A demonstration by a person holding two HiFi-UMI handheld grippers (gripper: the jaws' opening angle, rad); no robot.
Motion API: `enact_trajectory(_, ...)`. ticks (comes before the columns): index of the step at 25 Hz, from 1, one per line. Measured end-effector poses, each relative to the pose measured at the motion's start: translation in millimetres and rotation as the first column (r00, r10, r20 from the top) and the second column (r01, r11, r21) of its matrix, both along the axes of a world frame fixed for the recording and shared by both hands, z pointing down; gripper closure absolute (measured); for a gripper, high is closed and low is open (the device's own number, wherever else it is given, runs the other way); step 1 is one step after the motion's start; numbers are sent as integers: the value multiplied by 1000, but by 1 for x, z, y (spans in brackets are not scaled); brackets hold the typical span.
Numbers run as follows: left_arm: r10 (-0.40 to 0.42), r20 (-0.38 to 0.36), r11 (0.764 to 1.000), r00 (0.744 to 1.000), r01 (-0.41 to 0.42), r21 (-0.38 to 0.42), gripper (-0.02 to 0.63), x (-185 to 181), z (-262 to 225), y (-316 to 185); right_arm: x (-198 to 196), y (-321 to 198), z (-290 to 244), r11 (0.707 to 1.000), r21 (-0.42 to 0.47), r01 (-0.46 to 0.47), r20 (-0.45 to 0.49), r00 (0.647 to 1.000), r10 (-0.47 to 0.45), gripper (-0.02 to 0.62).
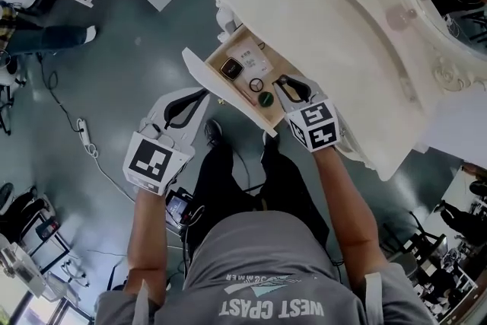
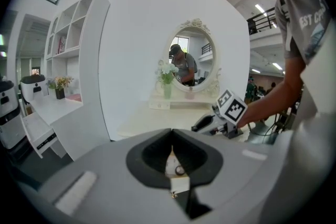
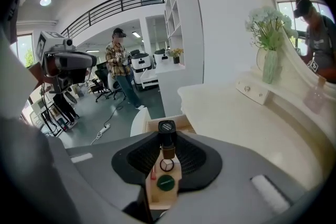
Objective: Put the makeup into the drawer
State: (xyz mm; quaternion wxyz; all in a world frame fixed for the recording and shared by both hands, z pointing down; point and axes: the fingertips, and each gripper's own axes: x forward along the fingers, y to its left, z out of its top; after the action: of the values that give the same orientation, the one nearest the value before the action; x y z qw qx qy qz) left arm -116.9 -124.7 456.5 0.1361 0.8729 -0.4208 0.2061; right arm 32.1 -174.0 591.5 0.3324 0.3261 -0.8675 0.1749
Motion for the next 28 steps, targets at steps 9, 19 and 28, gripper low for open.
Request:
enact_trajectory(9, 15, -1, 999, 1000, -15, -33, 603, 12, 16, 5, 23, 24, 51, 999, -41, -16, -41, 999, 14, 502)
enact_trajectory(19, 26, 4, 997, 1000, -26, -77, 603, 22, 38, 11, 39, 36, 103, 997, -76, -29, -74, 997, 24, 502)
enact_trajectory(28, 16, 8, 993, 1000, -15, -114, 603, 23, 60, 18, 42, 34, 136, 997, -77, -19, -115, 993, 10, 499)
